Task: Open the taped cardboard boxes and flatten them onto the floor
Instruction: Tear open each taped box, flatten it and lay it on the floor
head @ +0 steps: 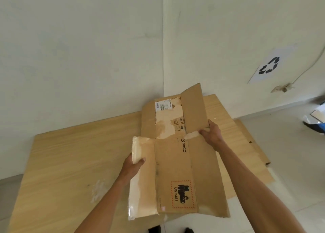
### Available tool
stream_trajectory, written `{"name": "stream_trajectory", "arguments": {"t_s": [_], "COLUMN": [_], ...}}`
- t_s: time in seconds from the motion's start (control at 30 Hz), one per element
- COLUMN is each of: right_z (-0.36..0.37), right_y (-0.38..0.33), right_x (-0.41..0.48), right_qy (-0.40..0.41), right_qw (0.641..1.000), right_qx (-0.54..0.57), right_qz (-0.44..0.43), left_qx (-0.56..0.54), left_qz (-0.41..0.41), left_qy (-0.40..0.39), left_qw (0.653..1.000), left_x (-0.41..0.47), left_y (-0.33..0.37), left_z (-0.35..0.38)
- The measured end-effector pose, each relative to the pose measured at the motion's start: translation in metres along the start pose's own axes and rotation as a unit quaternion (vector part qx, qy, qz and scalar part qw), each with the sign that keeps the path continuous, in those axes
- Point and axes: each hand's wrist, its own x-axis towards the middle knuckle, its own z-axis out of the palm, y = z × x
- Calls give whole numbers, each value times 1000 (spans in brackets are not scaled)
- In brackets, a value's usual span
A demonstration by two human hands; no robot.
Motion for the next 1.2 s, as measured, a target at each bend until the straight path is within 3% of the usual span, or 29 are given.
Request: {"name": "stream_trajectory", "arguments": {"t_s": [0.23, 0.43, 0.77, 1.2], "right_z": [-84, -186, -320, -460], "right_y": [23, 65, 142, 221], "right_x": [11, 48, 136, 270], "right_qy": [27, 26, 34, 64], "right_qw": [999, 999, 998, 991], "right_qx": [11, -13, -14, -56], "right_qz": [-16, -16, 45, 103], "left_qx": [37, 49, -20, 1], "left_qz": [9, 36, 31, 3], "left_qy": [-35, -9, 15, 5], "left_qw": [999, 998, 999, 1000], "left_x": [18, 17, 27, 112], "left_y": [37, 87, 161, 259], "left_z": [69, 175, 330, 513]}}
